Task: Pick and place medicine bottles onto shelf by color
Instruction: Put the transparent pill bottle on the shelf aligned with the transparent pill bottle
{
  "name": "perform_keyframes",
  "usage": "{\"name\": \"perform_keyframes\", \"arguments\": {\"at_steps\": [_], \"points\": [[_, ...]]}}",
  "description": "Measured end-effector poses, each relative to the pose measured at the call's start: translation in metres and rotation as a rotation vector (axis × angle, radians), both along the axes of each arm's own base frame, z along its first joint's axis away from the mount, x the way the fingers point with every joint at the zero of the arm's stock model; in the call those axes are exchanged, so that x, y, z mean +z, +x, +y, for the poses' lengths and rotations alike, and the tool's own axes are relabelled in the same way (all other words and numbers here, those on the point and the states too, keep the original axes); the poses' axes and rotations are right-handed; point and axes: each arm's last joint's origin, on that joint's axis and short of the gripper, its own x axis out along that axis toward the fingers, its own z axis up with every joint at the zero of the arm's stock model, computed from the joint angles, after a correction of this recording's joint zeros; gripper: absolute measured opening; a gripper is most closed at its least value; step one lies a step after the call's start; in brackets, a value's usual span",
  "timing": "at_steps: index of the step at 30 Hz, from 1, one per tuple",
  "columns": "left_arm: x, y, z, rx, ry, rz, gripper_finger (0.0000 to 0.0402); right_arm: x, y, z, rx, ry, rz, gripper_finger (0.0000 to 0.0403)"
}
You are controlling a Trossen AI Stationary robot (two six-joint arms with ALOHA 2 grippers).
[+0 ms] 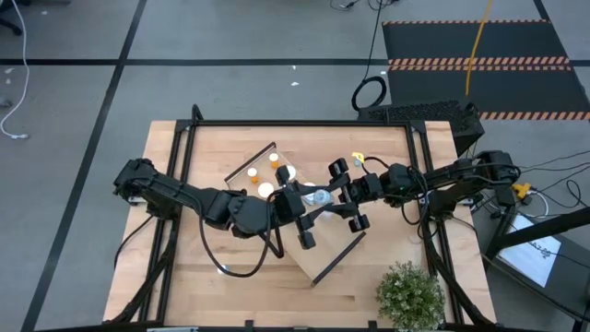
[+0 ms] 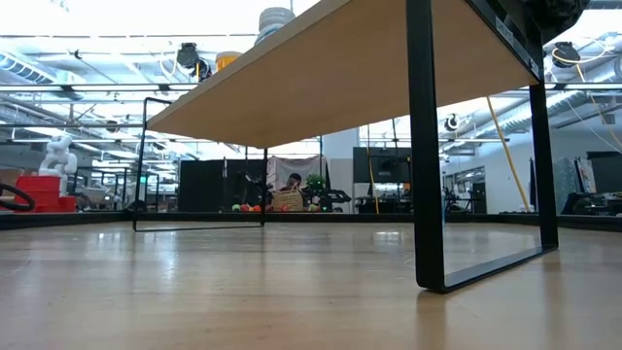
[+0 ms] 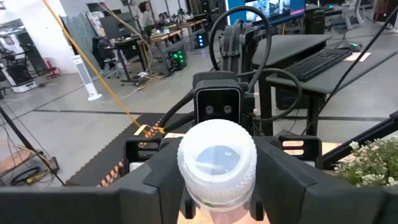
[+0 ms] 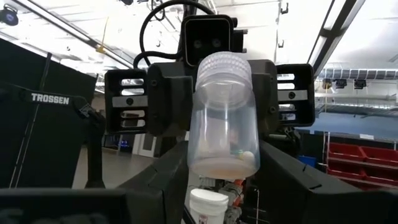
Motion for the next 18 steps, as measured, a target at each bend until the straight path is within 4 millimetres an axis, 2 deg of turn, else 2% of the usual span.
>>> {"name": "perform_keyframes", "arguments": {"at_steps": [5,11,18], "points": [[-0.001,0.0,-0.001,-0.003,-0.006,0.004,0.0159,0.0,0.0,0.0,-0.003,-0.006,0.001,0.0157],[-0.002,-0.002,-0.005,-0.006,-0.013,0.011,0.0178,-0.002,0.001,0.0,0.025,0.031,0.033,0.0163],[-0.009,-0.006,-0.013,-0.014,-0.044,0.062,0.0159,-0.006,0.002,0.001,0.064,0.054,0.144,0.0236]]}}
